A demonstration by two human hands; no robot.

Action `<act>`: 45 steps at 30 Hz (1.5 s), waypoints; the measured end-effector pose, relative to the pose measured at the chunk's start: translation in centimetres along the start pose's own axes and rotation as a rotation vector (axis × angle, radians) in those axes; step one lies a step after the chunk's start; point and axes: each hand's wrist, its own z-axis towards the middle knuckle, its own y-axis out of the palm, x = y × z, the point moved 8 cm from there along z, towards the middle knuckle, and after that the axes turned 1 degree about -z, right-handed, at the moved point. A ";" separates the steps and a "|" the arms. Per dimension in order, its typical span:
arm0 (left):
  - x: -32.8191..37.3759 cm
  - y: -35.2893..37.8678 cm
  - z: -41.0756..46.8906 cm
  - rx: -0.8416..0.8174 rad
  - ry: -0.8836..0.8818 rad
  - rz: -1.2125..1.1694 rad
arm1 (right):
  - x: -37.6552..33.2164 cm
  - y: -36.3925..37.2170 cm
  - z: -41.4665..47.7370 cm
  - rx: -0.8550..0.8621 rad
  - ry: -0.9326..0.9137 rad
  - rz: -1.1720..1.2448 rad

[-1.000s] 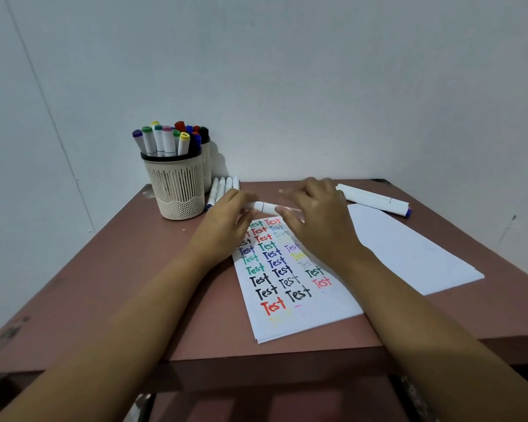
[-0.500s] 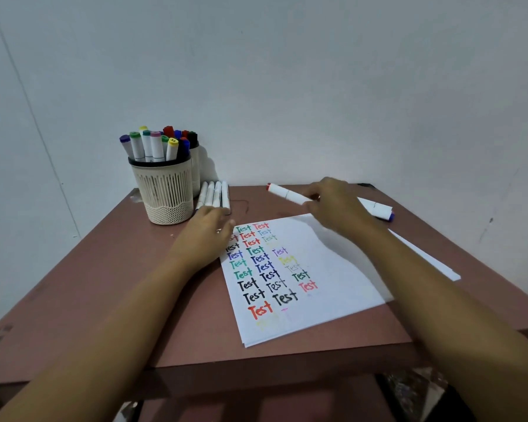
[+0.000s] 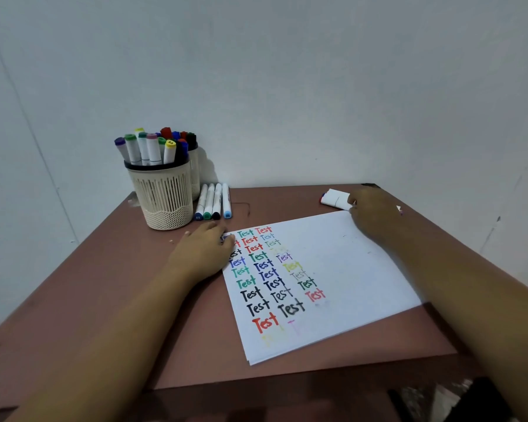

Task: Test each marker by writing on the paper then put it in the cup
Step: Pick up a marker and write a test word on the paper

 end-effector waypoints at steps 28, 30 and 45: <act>0.0 0.2 0.1 0.023 0.042 -0.014 | -22.1 4.7 -0.3 -0.354 -0.082 0.510; 0.1 0.1 0.0 0.017 0.041 0.000 | -21.4 4.8 -0.1 -0.332 -0.016 0.540; 1.0 -3.5 -1.6 0.431 0.197 -0.301 | -10.0 -2.0 -5.0 -0.097 0.316 1.406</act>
